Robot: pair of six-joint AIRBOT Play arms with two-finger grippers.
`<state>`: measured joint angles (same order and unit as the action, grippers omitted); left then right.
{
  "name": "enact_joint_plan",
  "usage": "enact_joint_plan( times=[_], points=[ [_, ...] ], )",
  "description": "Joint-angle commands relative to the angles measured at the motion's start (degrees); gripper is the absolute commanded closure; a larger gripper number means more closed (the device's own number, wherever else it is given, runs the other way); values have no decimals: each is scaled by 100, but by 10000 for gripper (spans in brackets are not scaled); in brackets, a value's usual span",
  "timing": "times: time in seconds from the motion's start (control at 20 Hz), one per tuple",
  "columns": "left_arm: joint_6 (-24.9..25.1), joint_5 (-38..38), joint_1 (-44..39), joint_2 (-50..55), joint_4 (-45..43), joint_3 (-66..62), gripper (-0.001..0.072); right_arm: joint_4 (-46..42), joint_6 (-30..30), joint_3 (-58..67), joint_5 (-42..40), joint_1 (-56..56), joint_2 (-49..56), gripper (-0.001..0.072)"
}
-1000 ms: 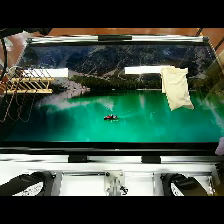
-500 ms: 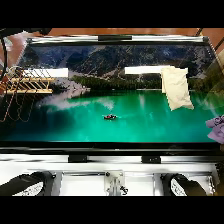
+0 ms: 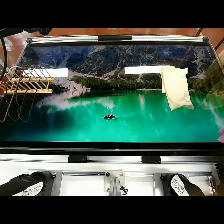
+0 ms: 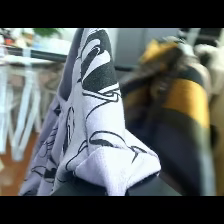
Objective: Fold the shirts.
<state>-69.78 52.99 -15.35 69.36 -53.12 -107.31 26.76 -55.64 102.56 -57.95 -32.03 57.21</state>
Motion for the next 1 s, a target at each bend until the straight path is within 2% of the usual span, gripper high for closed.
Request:
enact_joint_plan(
  times=[0.0,0.15,0.3,0.5,0.7,0.95],
  points=[
    [-52,0,4,0,-2,-4,2,439,-175,4,79,-772,-90,655],
    [-50,-2,9,2,-2,-4,2,490,-313,4,20,-1274,-323,654],
    [-48,-22,9,2,-2,-4,2,848,-527,7,-498,-1860,-444,654],
    [-31,-267,9,2,-2,-4,2,1952,-1322,4,-734,-2538,-474,653],
    [-28,-461,9,2,-2,-4,2,3082,-2653,4,-664,-2702,-380,654],
    [-31,-457,9,2,-4,-4,2,3128,-2719,4,-702,-2702,-345,652]
  ],
)
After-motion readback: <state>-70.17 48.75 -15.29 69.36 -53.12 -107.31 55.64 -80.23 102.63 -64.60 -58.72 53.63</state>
